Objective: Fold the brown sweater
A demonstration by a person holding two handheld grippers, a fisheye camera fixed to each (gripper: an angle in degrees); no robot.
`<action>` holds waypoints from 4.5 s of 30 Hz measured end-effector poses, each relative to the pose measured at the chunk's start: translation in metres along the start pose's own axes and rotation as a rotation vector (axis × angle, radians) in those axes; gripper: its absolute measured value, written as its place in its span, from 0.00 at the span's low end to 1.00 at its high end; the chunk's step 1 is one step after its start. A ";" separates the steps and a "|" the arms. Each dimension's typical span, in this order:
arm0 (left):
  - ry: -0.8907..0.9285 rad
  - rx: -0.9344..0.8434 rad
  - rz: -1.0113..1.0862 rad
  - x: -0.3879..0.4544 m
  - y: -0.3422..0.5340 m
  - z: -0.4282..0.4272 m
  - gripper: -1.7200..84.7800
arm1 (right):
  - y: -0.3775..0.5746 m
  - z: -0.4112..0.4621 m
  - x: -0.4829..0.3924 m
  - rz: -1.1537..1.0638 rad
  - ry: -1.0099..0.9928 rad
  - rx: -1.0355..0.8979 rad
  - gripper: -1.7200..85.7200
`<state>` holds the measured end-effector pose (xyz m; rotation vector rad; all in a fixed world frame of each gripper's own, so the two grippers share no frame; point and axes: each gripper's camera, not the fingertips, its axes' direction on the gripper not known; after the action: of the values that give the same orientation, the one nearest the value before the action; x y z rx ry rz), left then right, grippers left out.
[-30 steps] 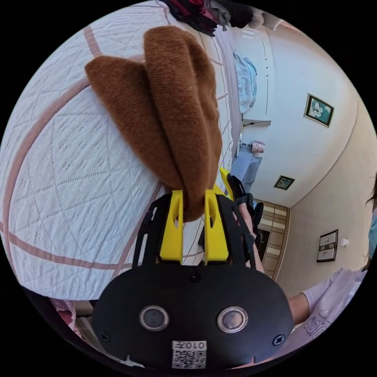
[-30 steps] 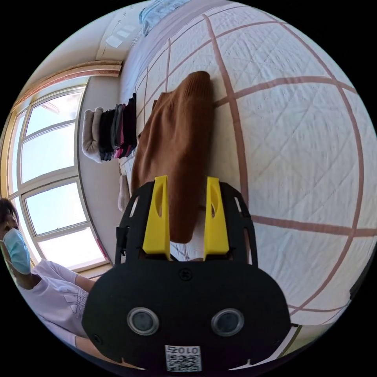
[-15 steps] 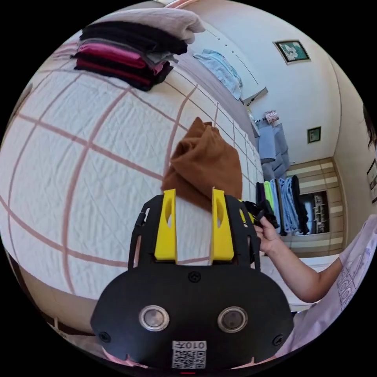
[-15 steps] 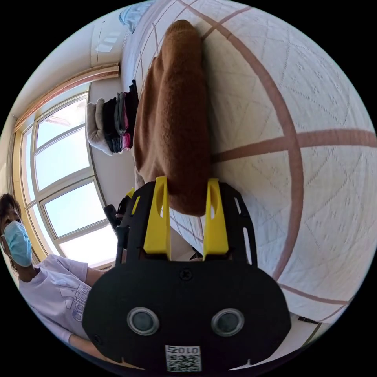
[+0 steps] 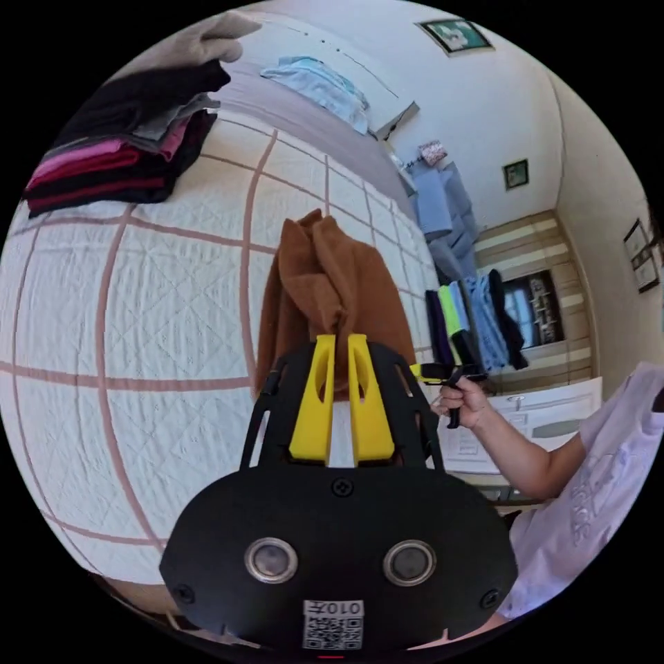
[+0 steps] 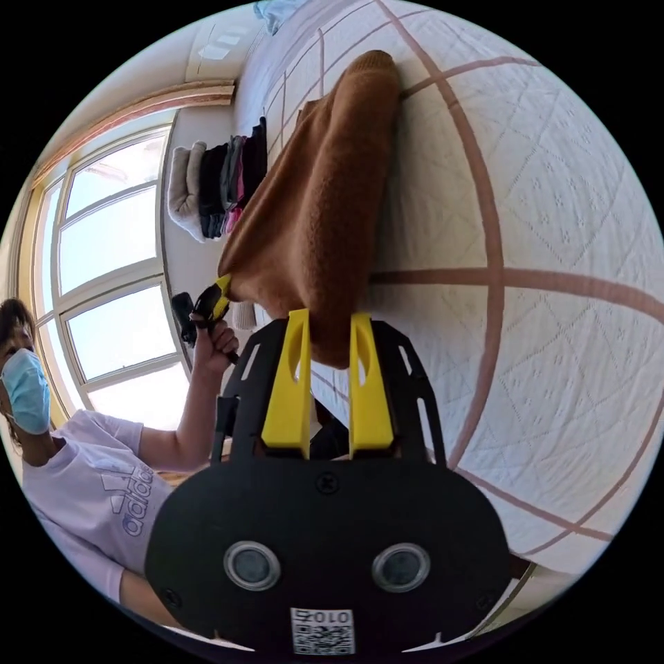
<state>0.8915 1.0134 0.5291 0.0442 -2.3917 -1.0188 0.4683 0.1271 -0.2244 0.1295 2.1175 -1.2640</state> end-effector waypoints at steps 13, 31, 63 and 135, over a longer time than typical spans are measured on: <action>0.071 0.059 -0.273 -0.043 0.069 0.016 0.13 | -0.008 0.005 0.056 0.009 -0.015 -0.041 0.13; 0.008 0.065 -0.256 -0.007 0.090 -0.014 0.22 | 0.005 0.035 0.106 0.059 -0.298 0.073 0.13; 0.542 0.136 -0.550 -0.047 0.144 -0.120 0.16 | 0.010 0.139 0.116 0.131 -0.359 0.280 0.26; -0.118 -0.478 0.076 -0.583 -0.024 -1.061 0.15 | -0.101 1.054 -0.359 0.037 -0.162 0.173 0.11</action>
<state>1.9024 0.4301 0.8499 -0.2841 -2.1674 -1.5622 1.2201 -0.6997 -0.2727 0.1353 1.8601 -1.3865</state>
